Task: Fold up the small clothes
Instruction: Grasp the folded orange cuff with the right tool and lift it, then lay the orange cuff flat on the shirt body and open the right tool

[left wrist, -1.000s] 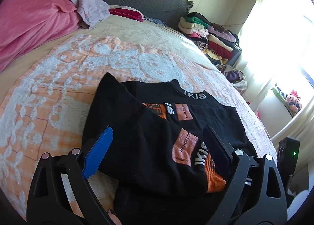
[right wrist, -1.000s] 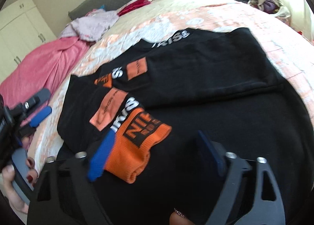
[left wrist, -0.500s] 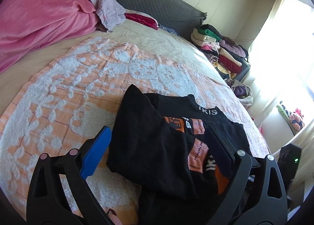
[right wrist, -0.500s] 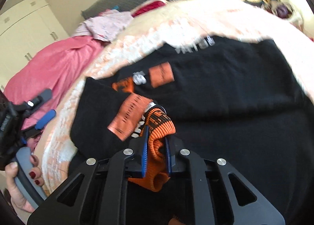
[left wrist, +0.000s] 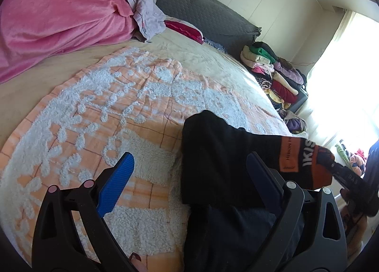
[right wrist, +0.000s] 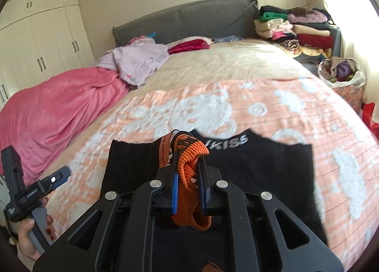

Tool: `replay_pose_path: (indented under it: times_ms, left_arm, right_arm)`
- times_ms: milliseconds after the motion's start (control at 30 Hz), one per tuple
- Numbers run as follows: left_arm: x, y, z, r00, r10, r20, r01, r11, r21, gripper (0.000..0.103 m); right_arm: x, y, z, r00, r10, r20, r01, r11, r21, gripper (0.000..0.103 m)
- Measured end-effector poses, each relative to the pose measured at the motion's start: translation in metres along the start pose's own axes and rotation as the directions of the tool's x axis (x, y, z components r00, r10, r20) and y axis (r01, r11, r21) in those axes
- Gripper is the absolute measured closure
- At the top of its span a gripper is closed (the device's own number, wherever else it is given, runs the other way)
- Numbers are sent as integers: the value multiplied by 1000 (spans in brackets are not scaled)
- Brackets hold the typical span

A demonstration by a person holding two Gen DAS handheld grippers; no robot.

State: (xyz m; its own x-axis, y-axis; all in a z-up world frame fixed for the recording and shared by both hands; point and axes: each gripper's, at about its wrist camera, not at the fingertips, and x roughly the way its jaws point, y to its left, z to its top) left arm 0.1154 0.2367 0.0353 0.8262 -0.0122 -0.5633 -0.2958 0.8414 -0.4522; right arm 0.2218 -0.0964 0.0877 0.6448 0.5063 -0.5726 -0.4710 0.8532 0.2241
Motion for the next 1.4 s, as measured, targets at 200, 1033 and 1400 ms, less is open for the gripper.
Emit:
replay_pose_path:
  times_ms: [200, 1033, 1400]
  left_arm:
    - [3, -6, -2, 1000, 2, -7, -2, 1000, 24, 14]
    - [100, -92, -14, 976, -35, -215, 97, 954, 285, 34]
    - [118, -97, -24, 963, -56, -264, 130, 954, 271, 50]
  right_arm:
    - [-1, -30, -1, 998, -64, 4, 64, 998, 20, 91]
    - [16, -80, -24, 987, -153, -48, 156, 986, 64, 91]
    - [22, -83, -27, 984, -166, -68, 170, 983, 71, 91]
